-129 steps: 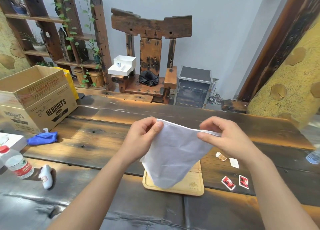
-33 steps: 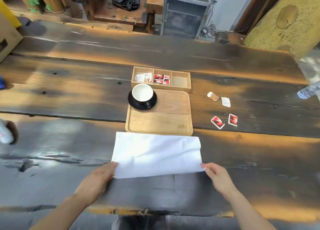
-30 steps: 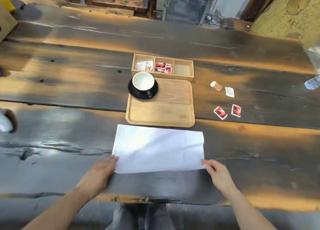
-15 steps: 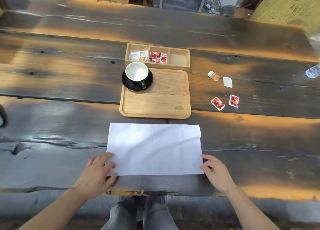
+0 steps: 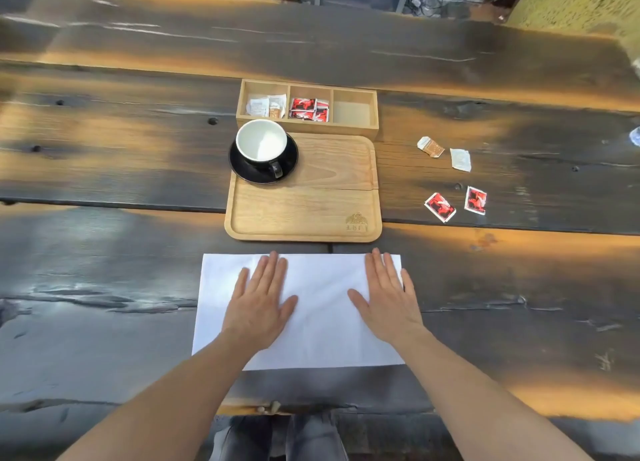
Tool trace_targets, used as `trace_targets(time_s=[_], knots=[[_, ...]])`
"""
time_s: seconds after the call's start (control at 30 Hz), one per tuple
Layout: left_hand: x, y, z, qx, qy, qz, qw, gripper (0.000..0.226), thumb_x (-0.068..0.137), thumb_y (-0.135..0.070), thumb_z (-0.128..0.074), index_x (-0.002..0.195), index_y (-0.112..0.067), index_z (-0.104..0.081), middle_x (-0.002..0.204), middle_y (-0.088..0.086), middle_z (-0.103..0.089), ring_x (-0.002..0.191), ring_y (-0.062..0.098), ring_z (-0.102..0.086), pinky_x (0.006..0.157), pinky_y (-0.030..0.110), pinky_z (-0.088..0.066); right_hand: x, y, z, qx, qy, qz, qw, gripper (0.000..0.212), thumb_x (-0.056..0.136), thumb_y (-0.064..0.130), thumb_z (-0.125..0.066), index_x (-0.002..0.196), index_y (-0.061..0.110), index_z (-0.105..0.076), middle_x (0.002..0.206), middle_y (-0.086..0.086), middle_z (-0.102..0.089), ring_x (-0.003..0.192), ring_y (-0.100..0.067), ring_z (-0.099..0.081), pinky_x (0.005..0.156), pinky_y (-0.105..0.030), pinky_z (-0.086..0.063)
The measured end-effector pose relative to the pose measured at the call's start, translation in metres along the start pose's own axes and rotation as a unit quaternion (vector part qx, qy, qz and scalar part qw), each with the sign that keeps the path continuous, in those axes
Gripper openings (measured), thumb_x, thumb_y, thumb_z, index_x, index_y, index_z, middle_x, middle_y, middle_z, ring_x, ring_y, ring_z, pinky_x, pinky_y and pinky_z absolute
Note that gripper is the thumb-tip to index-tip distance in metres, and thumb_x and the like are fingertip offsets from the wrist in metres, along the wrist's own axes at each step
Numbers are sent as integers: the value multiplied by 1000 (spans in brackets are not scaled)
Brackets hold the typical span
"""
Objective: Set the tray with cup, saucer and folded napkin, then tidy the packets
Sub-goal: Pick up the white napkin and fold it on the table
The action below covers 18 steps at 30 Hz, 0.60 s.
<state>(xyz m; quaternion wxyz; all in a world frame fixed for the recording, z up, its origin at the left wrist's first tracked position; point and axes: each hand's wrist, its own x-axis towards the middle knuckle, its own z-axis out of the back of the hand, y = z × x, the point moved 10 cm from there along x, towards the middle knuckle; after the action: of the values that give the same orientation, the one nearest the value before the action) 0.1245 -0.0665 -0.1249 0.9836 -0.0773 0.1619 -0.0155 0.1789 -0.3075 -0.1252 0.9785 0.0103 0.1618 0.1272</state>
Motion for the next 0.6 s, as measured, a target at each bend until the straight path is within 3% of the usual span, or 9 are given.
trace_targets(time_s=[0.17,0.27,0.33,0.43,0.5,0.6], knots=[[10,23,-6,6,-20,53,998,99,91,-80,-15,162,-12,2,171,4,7,158,18,10,127,48,-2,12,-14,-3,-9,-18,4,1000,92,94,78,-14,162,16,-4,170,-2,2,157,-19,1,124,-49,-11],[13,22,-4,13,-12,57,998,101,90,-81,-12,162,-11,7,170,4,11,157,18,14,128,48,-1,19,-19,3,4,-21,25,999,81,98,70,-13,162,20,-6,170,3,2,157,-15,2,123,-46,-10],[10,18,2,2,-28,53,998,98,93,-77,-17,162,-9,2,171,6,7,158,20,9,128,47,-4,23,-33,17,24,-43,10,999,66,103,54,-22,160,21,-20,169,4,-16,156,-16,-11,120,-43,-20],[3,-15,9,-15,-66,-8,998,84,100,-63,-21,162,-7,-7,171,9,-4,159,22,-1,127,45,-8,35,-57,30,39,-35,-33,998,54,101,39,-47,151,21,-37,153,-1,-45,140,-24,-38,108,-46,-37],[5,-45,5,-19,-68,-45,996,76,103,-56,-18,161,-8,-7,171,9,-7,158,23,-3,128,45,-9,47,-63,27,68,11,-47,997,54,96,36,-60,146,22,-43,143,-3,-49,131,-26,-42,106,-46,-40],[16,-63,-5,-28,-41,-25,998,72,104,-52,-11,161,-10,1,171,7,0,158,23,4,128,46,-5,63,-72,22,132,73,-94,984,38,89,35,-70,122,22,-57,125,-2,-51,117,-23,-46,95,-40,-45]])
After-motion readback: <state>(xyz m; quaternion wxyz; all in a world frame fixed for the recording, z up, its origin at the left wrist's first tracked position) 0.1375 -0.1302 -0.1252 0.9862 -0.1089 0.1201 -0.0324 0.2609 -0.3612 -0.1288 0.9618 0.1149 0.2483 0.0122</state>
